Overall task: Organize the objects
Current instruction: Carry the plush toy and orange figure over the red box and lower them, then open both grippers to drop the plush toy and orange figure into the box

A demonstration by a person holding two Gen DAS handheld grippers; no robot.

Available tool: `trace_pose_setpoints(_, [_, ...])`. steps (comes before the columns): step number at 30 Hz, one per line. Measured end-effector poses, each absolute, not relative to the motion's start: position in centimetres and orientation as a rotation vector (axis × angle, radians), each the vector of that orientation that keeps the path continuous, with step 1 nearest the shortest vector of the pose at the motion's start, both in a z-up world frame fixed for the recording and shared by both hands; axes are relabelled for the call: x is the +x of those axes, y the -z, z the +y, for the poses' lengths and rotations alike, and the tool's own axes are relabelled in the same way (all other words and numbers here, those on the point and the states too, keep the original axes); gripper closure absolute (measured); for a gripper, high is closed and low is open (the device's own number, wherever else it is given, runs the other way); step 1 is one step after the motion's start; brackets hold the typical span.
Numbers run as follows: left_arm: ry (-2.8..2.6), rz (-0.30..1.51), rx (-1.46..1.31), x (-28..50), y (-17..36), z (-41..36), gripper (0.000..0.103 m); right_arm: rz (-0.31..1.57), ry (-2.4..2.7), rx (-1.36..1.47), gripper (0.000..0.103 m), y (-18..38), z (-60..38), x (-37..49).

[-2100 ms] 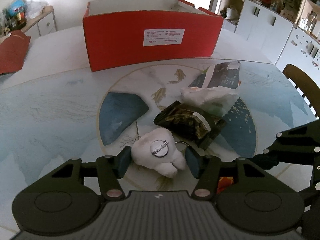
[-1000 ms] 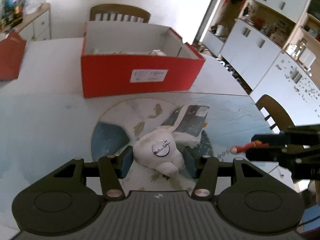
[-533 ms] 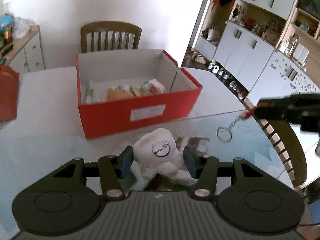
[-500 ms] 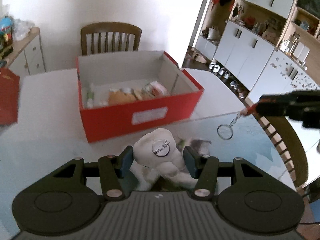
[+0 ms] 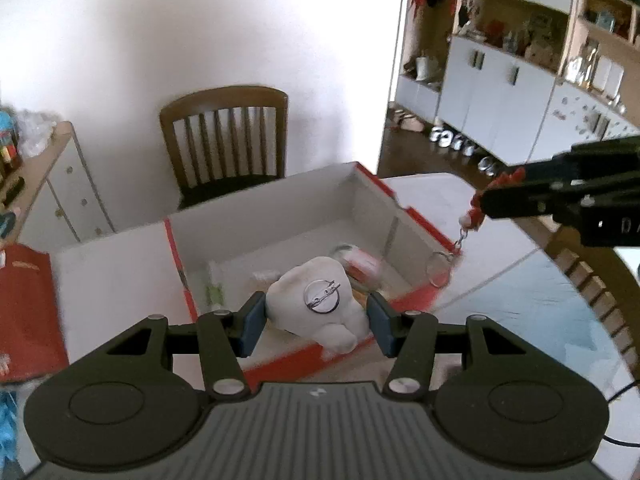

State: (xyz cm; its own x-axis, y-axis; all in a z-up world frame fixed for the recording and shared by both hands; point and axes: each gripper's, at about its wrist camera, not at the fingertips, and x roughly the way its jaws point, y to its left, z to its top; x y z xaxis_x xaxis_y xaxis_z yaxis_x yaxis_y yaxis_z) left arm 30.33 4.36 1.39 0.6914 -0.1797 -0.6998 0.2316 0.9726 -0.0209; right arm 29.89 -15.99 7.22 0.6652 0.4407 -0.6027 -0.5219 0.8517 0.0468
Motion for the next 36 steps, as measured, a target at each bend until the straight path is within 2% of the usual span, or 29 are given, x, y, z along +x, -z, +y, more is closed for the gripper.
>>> trace_pose_setpoints(16, [0.151, 0.844, 0.146, 41.4, 2.4, 5.7, 0.049, 0.718, -0.515, -0.118, 0.071, -2.6, -11.5, 37.9])
trace_pose_setpoints(36, [0.143, 1.009, 0.171, 46.4, 9.5, 5.4, 0.049, 0.875, -0.525, -0.212, 0.071, 4.6, -9.6, 37.7])
